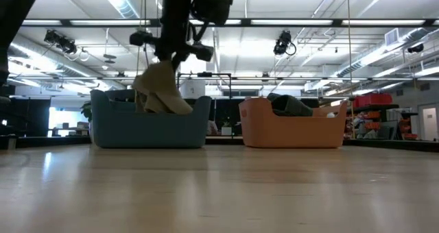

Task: Pick & Place hat
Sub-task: Put the brown cap into the green bin, then return to Home Position

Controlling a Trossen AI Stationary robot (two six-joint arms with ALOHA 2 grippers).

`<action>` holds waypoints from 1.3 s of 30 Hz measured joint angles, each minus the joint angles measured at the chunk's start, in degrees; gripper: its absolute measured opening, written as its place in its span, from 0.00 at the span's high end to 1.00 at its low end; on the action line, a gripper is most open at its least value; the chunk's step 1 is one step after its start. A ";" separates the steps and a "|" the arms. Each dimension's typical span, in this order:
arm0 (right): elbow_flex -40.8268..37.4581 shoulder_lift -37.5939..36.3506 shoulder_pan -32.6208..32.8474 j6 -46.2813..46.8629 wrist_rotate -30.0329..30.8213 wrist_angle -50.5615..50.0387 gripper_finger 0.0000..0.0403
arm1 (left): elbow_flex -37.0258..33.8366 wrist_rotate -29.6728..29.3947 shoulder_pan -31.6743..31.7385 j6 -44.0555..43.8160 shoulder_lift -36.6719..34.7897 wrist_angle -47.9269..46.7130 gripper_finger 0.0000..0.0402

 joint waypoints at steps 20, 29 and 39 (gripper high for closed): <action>0.00 0.01 0.00 -1.99 -0.58 0.07 0.60 | 3.80 10.49 -1.76 6.27 -2.95 -9.17 0.65; -0.02 -4.46 0.02 -2.83 -0.30 -0.01 0.60 | 9.15 4.46 -12.28 15.41 -13.77 -8.78 0.63; -0.02 -15.61 0.11 -6.03 4.54 -5.47 0.60 | 9.12 -3.42 -25.67 24.57 -24.00 -8.06 0.66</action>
